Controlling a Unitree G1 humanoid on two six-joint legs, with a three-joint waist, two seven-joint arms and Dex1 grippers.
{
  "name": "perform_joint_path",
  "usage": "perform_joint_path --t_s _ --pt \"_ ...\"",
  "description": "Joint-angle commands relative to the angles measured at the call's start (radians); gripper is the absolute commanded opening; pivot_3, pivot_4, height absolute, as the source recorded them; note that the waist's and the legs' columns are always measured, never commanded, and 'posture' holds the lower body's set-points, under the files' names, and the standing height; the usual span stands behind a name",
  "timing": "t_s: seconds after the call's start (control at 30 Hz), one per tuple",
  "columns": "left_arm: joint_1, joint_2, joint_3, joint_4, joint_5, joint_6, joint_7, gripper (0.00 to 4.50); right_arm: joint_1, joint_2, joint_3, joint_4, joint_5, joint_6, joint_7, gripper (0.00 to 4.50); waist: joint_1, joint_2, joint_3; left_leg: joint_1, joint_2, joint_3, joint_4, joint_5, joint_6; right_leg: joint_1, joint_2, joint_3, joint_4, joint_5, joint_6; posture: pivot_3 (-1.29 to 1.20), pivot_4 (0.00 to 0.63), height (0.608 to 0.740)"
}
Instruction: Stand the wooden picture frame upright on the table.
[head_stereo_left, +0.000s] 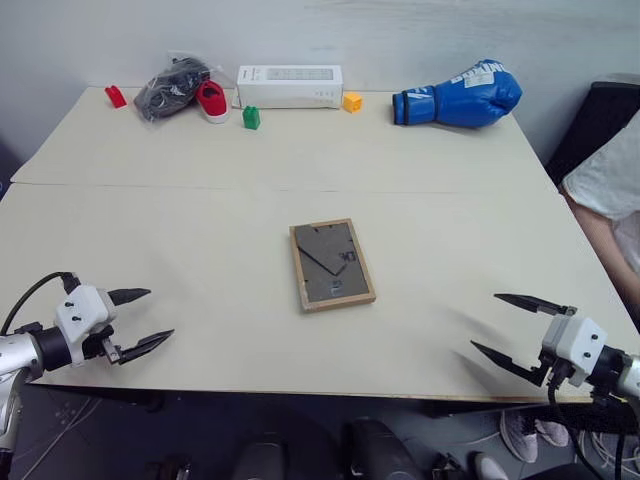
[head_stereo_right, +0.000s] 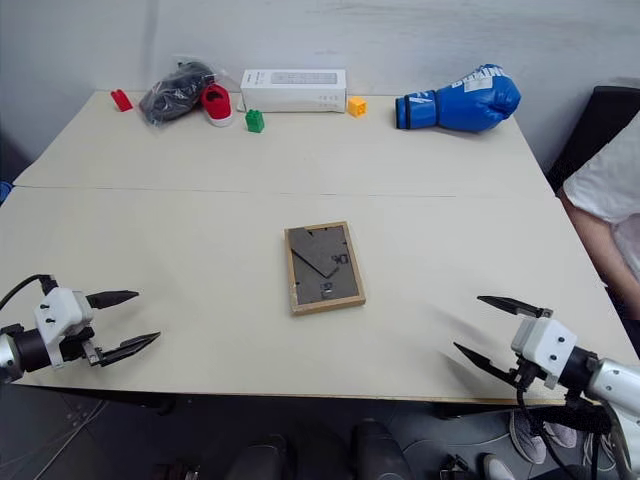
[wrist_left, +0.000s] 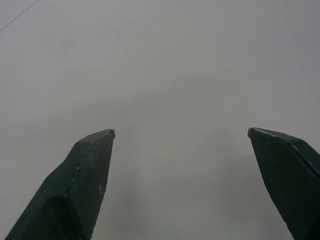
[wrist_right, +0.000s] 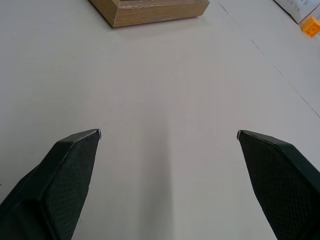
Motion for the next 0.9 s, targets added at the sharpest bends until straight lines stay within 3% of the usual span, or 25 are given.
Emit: perform_joint_path --t_s 0.03,0.2,0.9 --pt "-0.009 0.003 0.018 -0.022 -0.007 -0.022 0.005 4.5 -0.006 0.014 -0.003 -0.034 0.011 0.005 -0.017 4.47 0.0 0.0 0.0 0.0 0.0 0.0 0.0 0.0 0.0 0.0 0.0 0.0 0.0 0.0 0.0 0.0 0.15 0.74" --pt "-0.007 0.008 0.028 -0.052 -0.076 0.065 -0.032 4.5 -0.005 0.02 0.0 -0.044 0.01 0.009 -0.017 4.47 0.0 0.0 0.0 0.0 0.0 0.0 0.0 0.0 0.0 0.0 0.0 0.0 0.0 0.0 0.0 0.0 0.15 0.74" --pt "-0.065 -0.001 -0.014 -0.13 -0.099 0.171 -0.049 4.5 -0.073 0.036 0.056 -0.05 0.015 0.034 -0.02 4.47 0.0 0.0 0.0 0.0 0.0 0.0 0.0 0.0 0.0 0.0 0.0 0.0 0.0 0.0 0.0 0.0 0.15 0.74"
